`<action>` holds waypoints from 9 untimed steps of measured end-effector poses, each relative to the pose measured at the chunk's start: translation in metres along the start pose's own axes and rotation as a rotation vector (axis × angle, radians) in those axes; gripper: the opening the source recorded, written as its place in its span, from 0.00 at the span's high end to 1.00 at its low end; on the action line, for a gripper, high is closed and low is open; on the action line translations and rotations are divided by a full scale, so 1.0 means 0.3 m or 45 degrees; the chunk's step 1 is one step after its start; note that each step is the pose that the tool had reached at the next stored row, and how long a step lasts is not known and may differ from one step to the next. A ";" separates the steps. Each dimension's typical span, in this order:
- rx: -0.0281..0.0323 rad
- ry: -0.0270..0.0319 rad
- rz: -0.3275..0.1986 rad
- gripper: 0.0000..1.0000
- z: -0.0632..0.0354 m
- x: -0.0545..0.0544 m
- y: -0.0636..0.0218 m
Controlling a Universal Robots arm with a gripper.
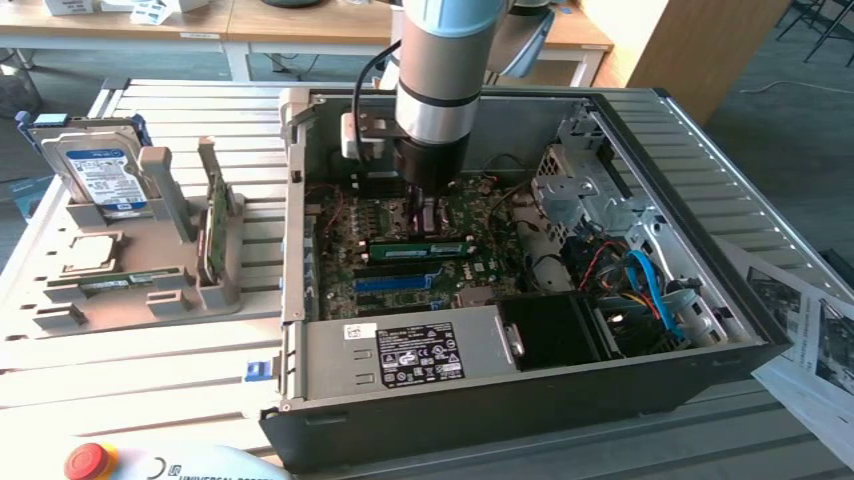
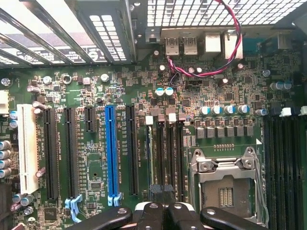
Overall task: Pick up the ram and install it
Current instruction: 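Press down the ram until it locks into place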
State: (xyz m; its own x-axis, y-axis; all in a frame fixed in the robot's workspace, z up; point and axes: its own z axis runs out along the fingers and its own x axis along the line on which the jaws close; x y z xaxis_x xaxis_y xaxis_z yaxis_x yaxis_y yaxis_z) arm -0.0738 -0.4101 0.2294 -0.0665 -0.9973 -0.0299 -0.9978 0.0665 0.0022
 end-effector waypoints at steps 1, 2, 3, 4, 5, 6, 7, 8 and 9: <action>0.0000 0.0001 0.000 0.89 0.000 0.000 0.000; -0.0001 0.0002 0.000 0.89 0.000 0.001 0.000; -0.0001 0.0002 0.000 0.89 0.000 0.001 0.001; 0.0000 0.0000 0.000 0.89 0.000 0.002 0.001; -0.0001 0.0001 0.000 0.89 0.001 0.002 0.001; -0.0001 0.0002 0.000 0.89 0.001 0.003 0.001; -0.0001 0.0002 0.000 0.89 0.001 0.003 0.001; -0.0001 0.0002 0.000 0.89 0.001 0.003 0.001; -0.0001 0.0002 0.000 0.89 0.001 0.003 0.001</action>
State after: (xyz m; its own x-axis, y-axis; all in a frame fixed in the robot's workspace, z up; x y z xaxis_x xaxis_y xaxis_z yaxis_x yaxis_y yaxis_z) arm -0.0741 -0.4110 0.2292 -0.0666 -0.9973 -0.0297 -0.9978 0.0665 0.0023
